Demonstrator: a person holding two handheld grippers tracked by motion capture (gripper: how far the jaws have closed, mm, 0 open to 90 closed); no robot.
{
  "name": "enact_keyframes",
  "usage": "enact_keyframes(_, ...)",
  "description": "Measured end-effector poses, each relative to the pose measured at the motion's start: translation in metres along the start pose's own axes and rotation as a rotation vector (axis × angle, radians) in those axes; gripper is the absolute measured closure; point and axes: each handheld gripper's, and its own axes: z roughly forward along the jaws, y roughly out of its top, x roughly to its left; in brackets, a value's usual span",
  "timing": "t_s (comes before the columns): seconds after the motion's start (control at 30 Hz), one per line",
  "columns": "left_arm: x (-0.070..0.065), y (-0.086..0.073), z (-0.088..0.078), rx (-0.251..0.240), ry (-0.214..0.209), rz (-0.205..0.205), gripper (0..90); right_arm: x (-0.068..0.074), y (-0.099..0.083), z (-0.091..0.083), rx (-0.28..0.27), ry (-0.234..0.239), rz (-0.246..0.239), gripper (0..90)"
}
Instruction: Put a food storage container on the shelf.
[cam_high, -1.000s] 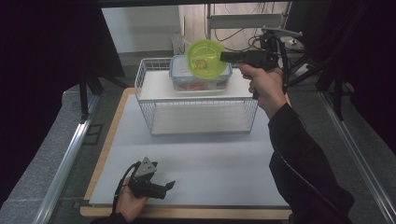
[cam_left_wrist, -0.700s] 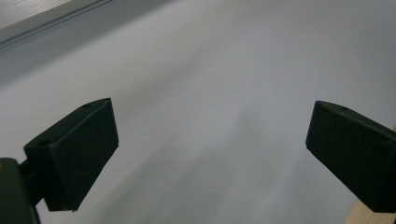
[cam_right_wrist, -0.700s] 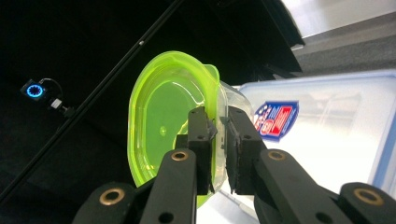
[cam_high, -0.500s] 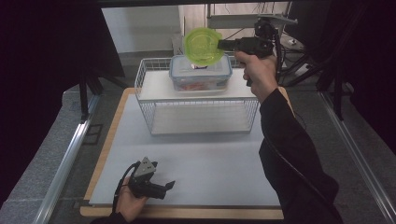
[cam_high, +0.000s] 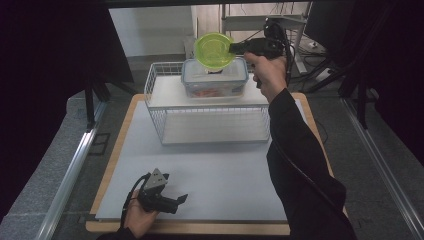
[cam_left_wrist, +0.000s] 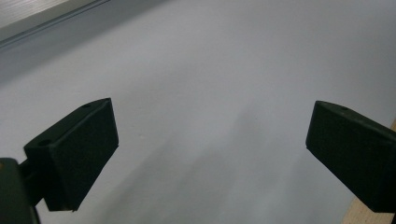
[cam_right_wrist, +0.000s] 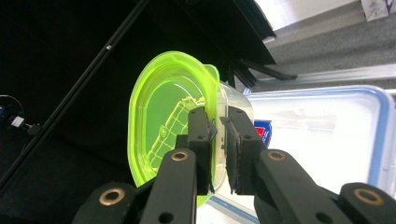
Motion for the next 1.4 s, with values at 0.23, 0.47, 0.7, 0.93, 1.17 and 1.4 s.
enact_keyframes(0.23,0.0,0.0,0.0,-0.002,-0.004,0.003,2.4,0.001,0.004,0.011,0.022,-0.065,0.039,81.4)
enact_keyframes(0.47,-0.001,0.0,0.0,0.001,-0.006,0.01,2.4,-0.002,0.005,0.014,0.021,-0.09,0.072,79.9)
enact_keyframes(0.7,-0.001,0.0,0.001,0.003,-0.008,0.012,2.4,-0.007,0.005,0.015,0.003,-0.103,0.081,72.2)
enact_keyframes(0.93,-0.001,0.0,0.002,0.011,-0.009,0.016,2.4,-0.008,0.004,0.018,0.011,-0.1,0.069,72.2)
enact_keyframes(1.17,-0.002,0.0,0.002,0.012,-0.009,0.018,2.4,-0.005,0.004,0.017,0.002,-0.103,0.054,64.9)
enact_keyframes(1.4,-0.002,0.0,0.002,0.012,-0.008,0.019,2.4,-0.004,0.004,0.015,-0.013,-0.101,-0.003,51.0)
